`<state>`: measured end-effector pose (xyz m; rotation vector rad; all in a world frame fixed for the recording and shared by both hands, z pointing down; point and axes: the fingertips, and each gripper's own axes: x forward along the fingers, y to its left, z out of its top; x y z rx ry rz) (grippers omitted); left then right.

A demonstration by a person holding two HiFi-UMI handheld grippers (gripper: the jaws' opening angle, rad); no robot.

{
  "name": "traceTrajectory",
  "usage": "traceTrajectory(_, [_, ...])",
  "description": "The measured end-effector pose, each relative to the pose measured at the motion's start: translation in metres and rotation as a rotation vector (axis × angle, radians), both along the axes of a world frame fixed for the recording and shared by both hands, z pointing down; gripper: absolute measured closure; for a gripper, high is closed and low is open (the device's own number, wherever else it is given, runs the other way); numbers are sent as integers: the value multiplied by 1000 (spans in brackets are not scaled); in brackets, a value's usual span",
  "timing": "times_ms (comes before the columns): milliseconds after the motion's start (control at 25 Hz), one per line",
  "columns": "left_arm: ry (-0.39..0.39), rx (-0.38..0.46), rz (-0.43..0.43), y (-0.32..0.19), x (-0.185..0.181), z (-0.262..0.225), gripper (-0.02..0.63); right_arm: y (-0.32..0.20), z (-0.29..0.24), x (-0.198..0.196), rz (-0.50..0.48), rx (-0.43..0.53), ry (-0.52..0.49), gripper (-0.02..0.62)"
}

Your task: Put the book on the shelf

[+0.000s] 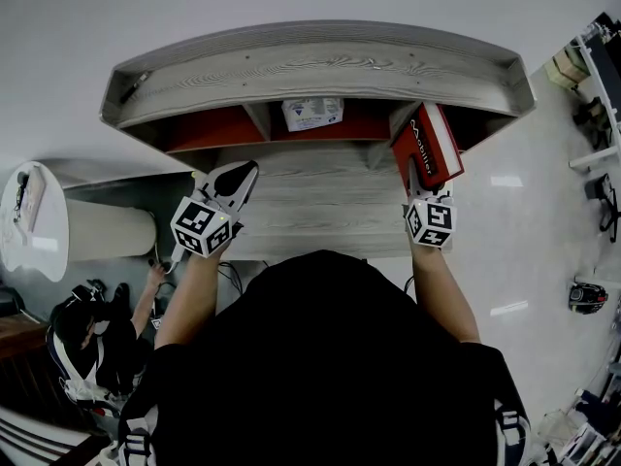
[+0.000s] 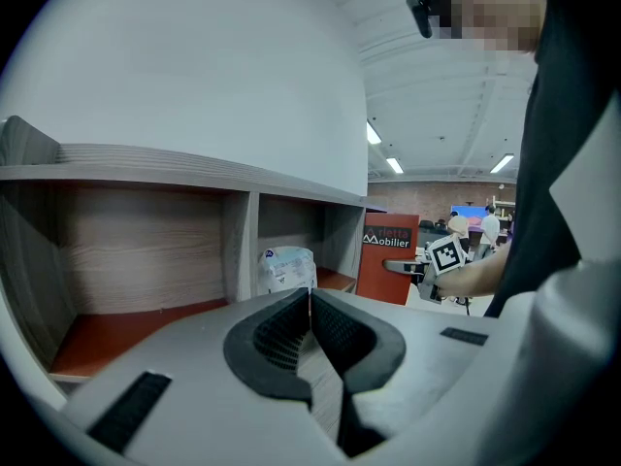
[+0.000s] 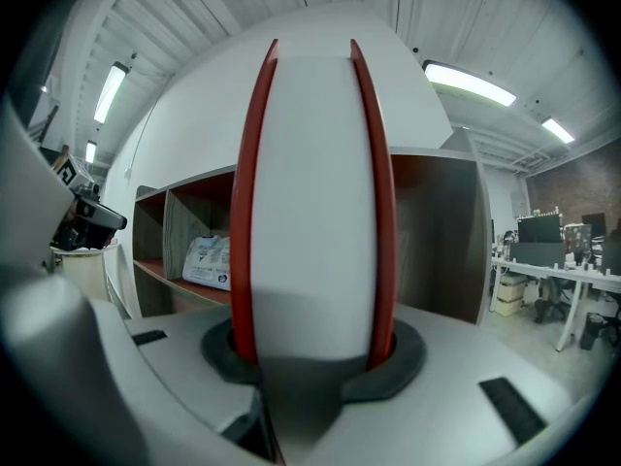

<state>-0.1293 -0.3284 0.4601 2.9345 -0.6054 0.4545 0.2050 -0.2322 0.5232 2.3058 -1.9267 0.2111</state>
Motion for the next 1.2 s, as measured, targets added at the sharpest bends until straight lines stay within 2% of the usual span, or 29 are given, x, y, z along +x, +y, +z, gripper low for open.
traceTrajectory(1200, [-10,-20,11,-12,4,11,583,-4,1,-7,70,7,11,425])
